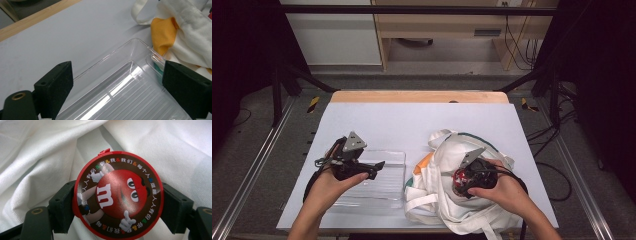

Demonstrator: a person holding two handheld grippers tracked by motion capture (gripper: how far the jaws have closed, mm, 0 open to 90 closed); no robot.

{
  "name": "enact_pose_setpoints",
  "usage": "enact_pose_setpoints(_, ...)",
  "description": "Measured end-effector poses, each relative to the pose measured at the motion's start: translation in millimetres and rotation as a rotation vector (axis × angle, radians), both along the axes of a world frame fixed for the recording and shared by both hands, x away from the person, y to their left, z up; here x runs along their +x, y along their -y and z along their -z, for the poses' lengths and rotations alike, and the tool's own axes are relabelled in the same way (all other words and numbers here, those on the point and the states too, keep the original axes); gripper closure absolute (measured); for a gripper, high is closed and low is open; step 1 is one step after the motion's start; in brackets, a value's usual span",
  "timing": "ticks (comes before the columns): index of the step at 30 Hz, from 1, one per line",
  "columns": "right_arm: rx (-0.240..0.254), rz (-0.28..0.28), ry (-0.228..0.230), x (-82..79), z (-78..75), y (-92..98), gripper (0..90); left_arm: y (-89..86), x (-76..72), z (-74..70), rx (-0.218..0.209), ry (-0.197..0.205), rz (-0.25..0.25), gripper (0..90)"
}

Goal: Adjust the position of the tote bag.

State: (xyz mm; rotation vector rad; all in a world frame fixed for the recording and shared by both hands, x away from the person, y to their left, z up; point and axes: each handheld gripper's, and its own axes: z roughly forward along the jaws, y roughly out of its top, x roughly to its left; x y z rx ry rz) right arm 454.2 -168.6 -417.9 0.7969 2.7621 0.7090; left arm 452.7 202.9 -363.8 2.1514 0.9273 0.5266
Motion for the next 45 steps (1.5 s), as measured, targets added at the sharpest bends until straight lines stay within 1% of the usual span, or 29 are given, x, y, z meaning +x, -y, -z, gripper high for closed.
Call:
enact_pose_setpoints(4, 0.013, 0.006, 0.009, 0.5, -3.8, 0.0, 24.9, -1.5, 0.0, -0.4, -0.004, 0.001, -0.003, 10.0)
enact_pose_setpoints(5, 0.011, 0.011, 0.006, 0.2, -5.2, -0.1, 24.9, -1.9, 0.0, -0.6, -0.003, 0.002, -0.004, 10.0)
enact_pose_setpoints(8, 0.015, 0.009, 0.021, -0.1, -9.6, -0.4, 24.9, -3.3, 0.4, -0.6, -0.007, 0.001, -0.007, 9.8)
enact_pose_setpoints(10, 0.018, 0.012, 0.023, -0.3, -12.5, -0.5, 24.9, -4.6, 0.5, -0.7, -0.008, 0.000, -0.012, 9.7)
enact_pose_setpoints(15, 0.026, 0.033, 0.042, 0.6, -21.3, 0.1, 24.9, -7.8, 0.6, -1.6, -0.013, -0.002, -0.020, 7.9)
enact_pose_setpoints(16, 0.025, 0.038, 0.041, 0.6, -23.6, 0.4, 24.9, -8.5, 0.7, -1.6, -0.018, -0.002, -0.020, 7.9)
enact_pose_setpoints(17, 0.031, 0.040, 0.047, 0.8, -25.4, 0.7, 24.9, -9.6, 1.0, -2.2, -0.012, -0.001, -0.019, 7.9)
enact_pose_setpoints(20, 0.043, 0.046, 0.057, 0.5, -31.6, 1.4, 24.9, -10.8, 1.0, -2.2, -0.017, -0.003, -0.023, 7.6)
enact_pose_setpoints(25, 0.054, 0.064, 0.071, -0.1, -42.2, 0.8, 25.0, -12.8, 0.8, -3.7, -0.014, 0.001, -0.022, 7.6)
enact_pose_setpoints(28, 0.061, 0.064, 0.079, 0.8, -49.3, 0.8, 25.0, -13.8, 0.4, -4.2, -0.025, 0.001, -0.025, 7.6)
enact_pose_setpoints(29, 0.064, 0.069, 0.083, 0.7, -51.7, 0.2, 25.0, -15.1, 0.6, -4.8, -0.017, 0.001, -0.025, 7.5)
enact_pose_setpoints(33, 0.067, 0.071, 0.096, 1.9, -62.5, -0.9, 25.0, -17.5, 0.6, -4.8, -0.026, 0.001, -0.041, 7.1)
enact_pose_setpoints(35, 0.070, 0.072, 0.103, 1.8, -68.1, -1.9, 25.0, -17.4, 0.4, -4.3, -0.030, -0.001, -0.034, 7.1)
enact_pose_setpoints(37, 0.073, 0.076, 0.114, 1.6, -73.7, -3.1, 25.0, -18.3, 0.6, -4.8, -0.028, 0.003, -0.035, 7.0)
enact_pose_setpoints(39, 0.079, 0.068, 0.120, 1.8, -79.2, -3.6, 25.0, -19.7, 0.4, -5.2, -0.027, 0.004, -0.040, 7.0)
enact_pose_setpoints(40, 0.086, 0.075, 0.120, 1.2, -82.2, -5.0, 25.0, -20.2, 0.5, -5.2, -0.025, 0.006, -0.040, 7.0)
enact_pose_setpoints(41, 0.081, 0.071, 0.122, 1.5, -84.1, -5.2, 25.0, -20.8, 0.3, -5.3, -0.025, 0.005, -0.044, 7.0)
enact_pose_setpoints(42, 0.083, 0.076, 0.124, 1.5, -85.9, -6.2, 25.0, -21.8, 0.3, -5.8, -0.015, 0.007, -0.042, 7.0)
enact_pose_setpoints(44, 0.077, 0.071, 0.128, 2.0, -90.5, -7.3, 25.0, -22.9, 0.2, -5.8, -0.019, 0.008, -0.048, 7.0)
enact_pose_setpoints(45, 0.082, 0.070, 0.132, 2.4, -92.6, -7.7, 25.0, -23.5, 0.1, -5.9, -0.018, 0.008, -0.051, 7.0)
